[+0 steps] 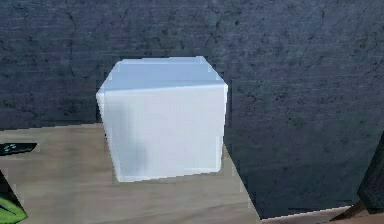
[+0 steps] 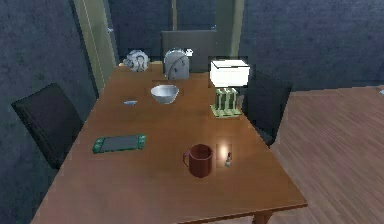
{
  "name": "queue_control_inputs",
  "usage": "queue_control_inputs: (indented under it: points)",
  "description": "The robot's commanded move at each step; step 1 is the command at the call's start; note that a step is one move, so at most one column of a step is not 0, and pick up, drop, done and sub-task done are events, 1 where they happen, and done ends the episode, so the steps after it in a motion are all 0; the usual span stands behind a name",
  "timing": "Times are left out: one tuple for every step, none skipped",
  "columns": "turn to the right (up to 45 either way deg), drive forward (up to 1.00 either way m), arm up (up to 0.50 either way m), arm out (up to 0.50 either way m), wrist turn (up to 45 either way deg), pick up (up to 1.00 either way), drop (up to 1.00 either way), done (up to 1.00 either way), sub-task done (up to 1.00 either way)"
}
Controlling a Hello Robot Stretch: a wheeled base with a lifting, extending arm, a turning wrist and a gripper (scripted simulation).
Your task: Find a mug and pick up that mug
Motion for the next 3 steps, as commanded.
queue_control_inputs:
  points:
    - [0.0,0.00,0.36,0.00,0.0,0.00,0.00,0.00,0.00]
    - [0.0,0.00,0.00,0.30,0.0,0.00,0.00,0.00,0.00]
    - [0.0,0.00,0.00,0.00,45.0,0.00,0.00,0.00,0.00]
